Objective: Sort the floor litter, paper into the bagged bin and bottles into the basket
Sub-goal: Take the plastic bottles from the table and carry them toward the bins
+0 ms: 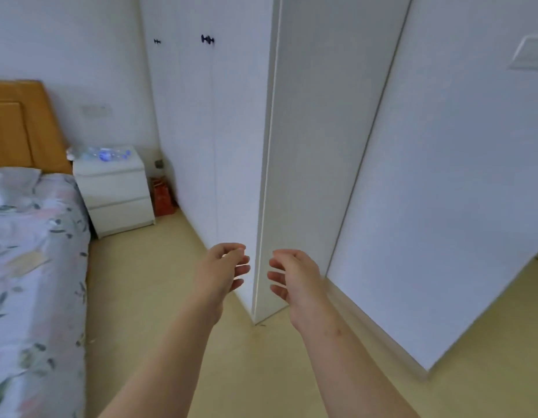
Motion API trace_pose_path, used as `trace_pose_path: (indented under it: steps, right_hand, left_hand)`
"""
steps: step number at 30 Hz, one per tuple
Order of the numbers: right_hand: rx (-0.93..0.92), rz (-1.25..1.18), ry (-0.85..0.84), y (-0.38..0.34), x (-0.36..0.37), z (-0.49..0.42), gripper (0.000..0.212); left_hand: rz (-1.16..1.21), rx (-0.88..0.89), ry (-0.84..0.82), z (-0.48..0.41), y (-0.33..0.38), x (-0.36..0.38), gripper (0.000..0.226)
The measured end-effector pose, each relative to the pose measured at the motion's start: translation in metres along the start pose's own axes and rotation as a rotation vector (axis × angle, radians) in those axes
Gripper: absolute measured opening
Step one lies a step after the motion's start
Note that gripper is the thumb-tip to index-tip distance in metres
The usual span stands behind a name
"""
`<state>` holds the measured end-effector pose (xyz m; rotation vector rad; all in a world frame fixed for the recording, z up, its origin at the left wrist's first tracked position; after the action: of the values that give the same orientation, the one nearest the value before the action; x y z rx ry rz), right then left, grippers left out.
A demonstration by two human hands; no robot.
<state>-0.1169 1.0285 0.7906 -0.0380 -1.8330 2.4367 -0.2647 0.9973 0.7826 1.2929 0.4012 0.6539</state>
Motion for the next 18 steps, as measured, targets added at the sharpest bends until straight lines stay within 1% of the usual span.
trace_pose_path:
  steps: [4, 8, 13, 18]
  right_hand:
    - [0.011, 0.018, -0.078, 0.000, 0.091, -0.048, 0.006]
    - [0.104, 0.065, -0.152, 0.018, 0.170, -0.093, 0.007]
    - [0.145, 0.113, -0.253, 0.025, 0.260, -0.166, 0.006]
    - [0.137, 0.128, -0.318, 0.013, 0.339, -0.251, 0.007]
  left_hand:
    - [0.004, 0.004, 0.104, -0.087, 0.018, -0.040, 0.012]
    - [0.006, -0.057, 0.178, -0.155, 0.018, -0.077, 0.010]
    - [0.051, -0.092, 0.357, -0.250, 0.025, -0.126, 0.013]
    - [0.076, -0.099, 0.433, -0.355, 0.042, -0.133, 0.013]
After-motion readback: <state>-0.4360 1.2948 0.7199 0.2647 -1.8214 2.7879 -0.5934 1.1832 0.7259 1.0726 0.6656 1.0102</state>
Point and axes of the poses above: each hand's wrist, its own z-axis away from the middle knuckle, its own x-axis out of the palm, y = z × x, the point moved 9 cm from there along -z, towards the middle knuckle, and after that the axes turned 11 degrees about y, right-handed, at the moved point
